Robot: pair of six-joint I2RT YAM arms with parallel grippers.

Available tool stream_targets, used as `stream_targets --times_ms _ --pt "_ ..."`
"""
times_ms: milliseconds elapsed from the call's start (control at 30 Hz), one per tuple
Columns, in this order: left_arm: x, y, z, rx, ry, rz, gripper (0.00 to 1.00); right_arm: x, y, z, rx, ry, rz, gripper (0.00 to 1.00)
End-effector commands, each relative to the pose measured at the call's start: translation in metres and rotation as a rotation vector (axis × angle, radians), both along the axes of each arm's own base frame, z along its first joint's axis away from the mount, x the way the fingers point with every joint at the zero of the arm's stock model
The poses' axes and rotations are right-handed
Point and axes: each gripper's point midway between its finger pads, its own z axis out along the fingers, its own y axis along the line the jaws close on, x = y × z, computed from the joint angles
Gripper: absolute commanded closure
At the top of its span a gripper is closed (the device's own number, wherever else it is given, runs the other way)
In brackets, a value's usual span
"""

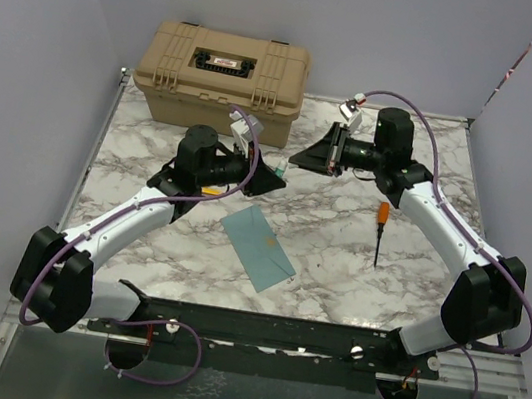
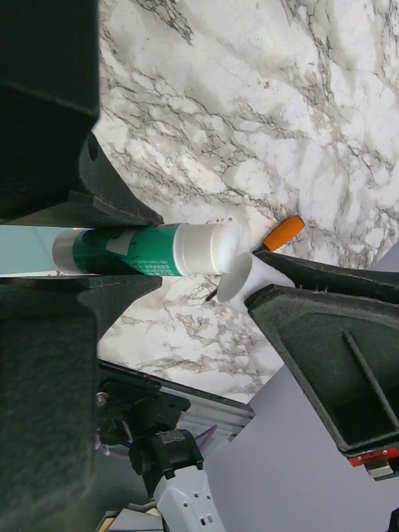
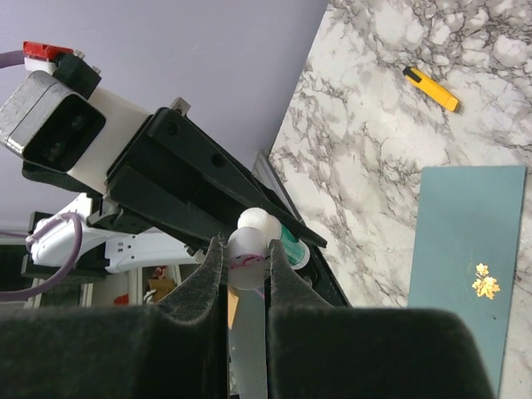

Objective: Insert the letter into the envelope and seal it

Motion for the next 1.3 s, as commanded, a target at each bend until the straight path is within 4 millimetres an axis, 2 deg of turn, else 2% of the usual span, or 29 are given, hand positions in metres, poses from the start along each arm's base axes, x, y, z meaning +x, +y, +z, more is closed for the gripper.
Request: stream_targets --times_ms 0,100,800,1267 --pt "-0.006 -0.001 0.007 -0.008 -0.032 -0.029 1.00 -0.010 0.003 0.012 0.040 -0.014 0.072 1.00" --pt "-0.007 -0.002 0.008 -0.005 -0.033 -0.043 1.00 -0.012 0.002 0.006 0.007 -0.002 0.092 1.00" --pt "-0.016 -0.004 0.009 0.021 -0.045 -0.106 1.00 -0.005 -0.001 -0.008 -0.070 0.002 0.068 1.00" --pt "-0.022 -0.006 0.009 0.019 -0.040 -0.142 1.00 -0.012 0.002 -0.005 -0.033 0.020 0.110 1.00"
